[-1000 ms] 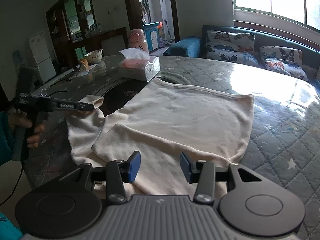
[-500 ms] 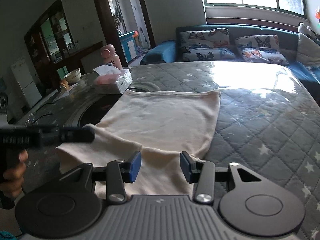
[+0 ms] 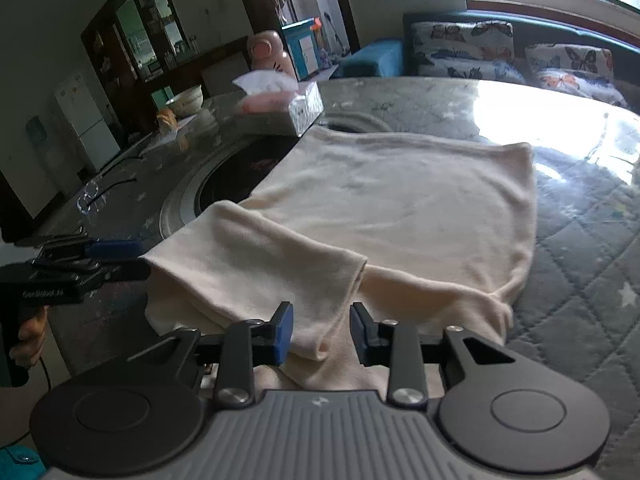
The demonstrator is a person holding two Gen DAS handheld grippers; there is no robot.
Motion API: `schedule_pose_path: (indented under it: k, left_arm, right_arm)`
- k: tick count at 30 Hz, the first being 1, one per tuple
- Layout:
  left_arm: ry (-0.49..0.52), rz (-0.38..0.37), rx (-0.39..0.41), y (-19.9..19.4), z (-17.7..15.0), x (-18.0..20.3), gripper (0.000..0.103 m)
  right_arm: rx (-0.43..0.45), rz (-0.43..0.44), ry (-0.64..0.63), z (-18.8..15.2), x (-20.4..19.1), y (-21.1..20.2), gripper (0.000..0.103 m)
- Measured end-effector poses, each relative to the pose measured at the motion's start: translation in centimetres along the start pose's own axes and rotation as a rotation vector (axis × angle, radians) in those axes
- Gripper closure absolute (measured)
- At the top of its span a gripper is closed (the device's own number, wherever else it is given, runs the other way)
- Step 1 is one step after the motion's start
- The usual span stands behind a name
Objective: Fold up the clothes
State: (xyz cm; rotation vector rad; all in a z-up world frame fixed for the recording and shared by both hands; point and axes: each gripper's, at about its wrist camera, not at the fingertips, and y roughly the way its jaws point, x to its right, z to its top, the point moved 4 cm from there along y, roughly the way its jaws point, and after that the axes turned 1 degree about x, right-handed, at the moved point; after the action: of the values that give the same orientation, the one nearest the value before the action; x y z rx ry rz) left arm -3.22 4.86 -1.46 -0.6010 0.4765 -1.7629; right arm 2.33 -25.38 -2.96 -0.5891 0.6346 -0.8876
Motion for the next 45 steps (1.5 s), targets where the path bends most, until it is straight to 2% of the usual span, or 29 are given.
schedule_pose_path:
  k: [4,12,16,20,25,28,34,37,42,44,45]
  left_arm:
    - [-0.007,0.005,-0.014,-0.3,-0.9,-0.5,0.05]
    - [-0.027,-0.001,-0.023,1.3,-0.9,0.2,0.05]
    - [-0.004,0.024,-0.023,1.7,-1.1,0.7,0.052]
    - [0.019,0.045,-0.027,1.8,-1.3,0.9,0.058]
    - [0.064,0.101,-0.02,1.7,-1.4,1.0,0.07]
    - [0.08,0.089,-0.019,1.5,-1.6,1.2,0.076]
    - [0.114,0.088,-0.019,1.5,-1.8,1.9,0.076]
    - [0.126,0.092,-0.023,1.3,-1.7,2.0,0.076]
    - [0.115,0.07,-0.038,0.9,-1.8,1.5,0.074]
    - [0.106,0.054,-0.042,0.4,-1.6,1.3,0.072]
    - [0.105,0.046,-0.044,0.1,-1.4,1.1,0.068]
  right_arm:
    - [-0.028,-0.036,-0.007,-0.2,-0.4,0.9,0.083]
    - [-0.021,-0.072,0.039,-0.4,-0.4,1.1,0.084]
    - [-0.001,-0.106,-0.028,-0.3,-1.2,1.0,0.097]
    - [0.039,-0.114,-0.07,0.7,-1.6,-0.8,0.098]
    - [0.123,-0.19,-0.164,2.5,-2.2,-4.5,0.098]
    - [0.149,-0.227,-0.183,2.9,-2.1,-6.5,0.098]
    - [0.108,-0.284,-0.129,1.0,-0.3,-5.7,0.098]
    - [0.12,-0.286,-0.111,0.6,0.0,-5.6,0.098]
    - [0.038,-0.279,-0.083,-1.2,1.3,-3.8,0.097]
    - [0.029,-0.289,-0.094,-1.6,1.3,-3.8,0.097]
    - [0.039,-0.287,-0.097,-1.5,1.3,-4.2,0.097]
